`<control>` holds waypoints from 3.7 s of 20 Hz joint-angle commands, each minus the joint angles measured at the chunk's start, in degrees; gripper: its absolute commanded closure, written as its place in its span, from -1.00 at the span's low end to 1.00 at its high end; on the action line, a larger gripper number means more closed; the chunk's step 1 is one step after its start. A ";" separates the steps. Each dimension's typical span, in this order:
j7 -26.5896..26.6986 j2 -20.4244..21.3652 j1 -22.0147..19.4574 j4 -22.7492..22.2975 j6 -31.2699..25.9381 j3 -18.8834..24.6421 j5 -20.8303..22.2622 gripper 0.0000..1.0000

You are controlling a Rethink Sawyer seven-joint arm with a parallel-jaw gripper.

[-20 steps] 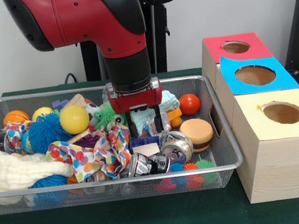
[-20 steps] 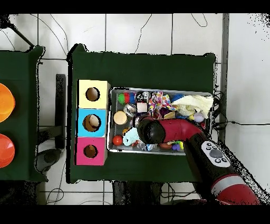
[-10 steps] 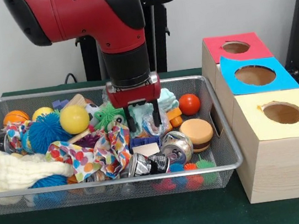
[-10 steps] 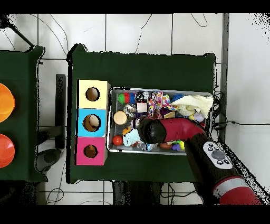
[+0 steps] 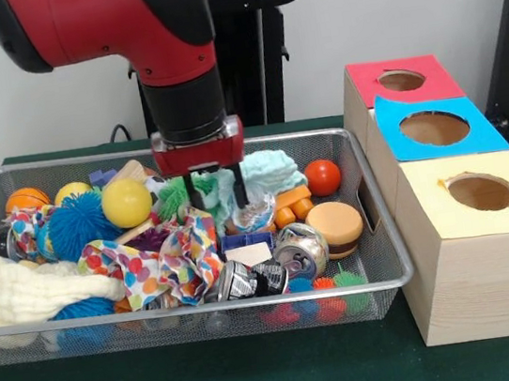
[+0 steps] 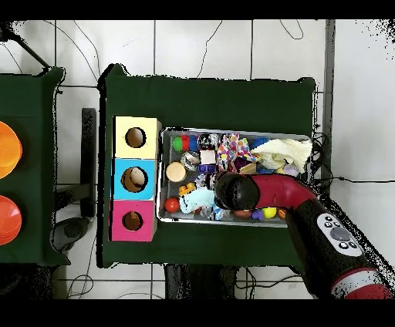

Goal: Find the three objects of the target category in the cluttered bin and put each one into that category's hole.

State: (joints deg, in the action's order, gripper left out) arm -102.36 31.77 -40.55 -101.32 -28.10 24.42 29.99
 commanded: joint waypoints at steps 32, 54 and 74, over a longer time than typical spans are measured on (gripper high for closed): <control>29.00 -5.05 -14.68 6.59 -20.04 12.15 8.61 -1.00; 36.77 -9.19 -15.23 16.52 -30.88 14.39 6.36 -1.00; 50.43 -12.28 -11.70 35.82 -55.05 17.25 7.88 -1.00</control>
State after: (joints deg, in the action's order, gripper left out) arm -75.99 20.37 -51.70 -76.21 -77.25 39.90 33.42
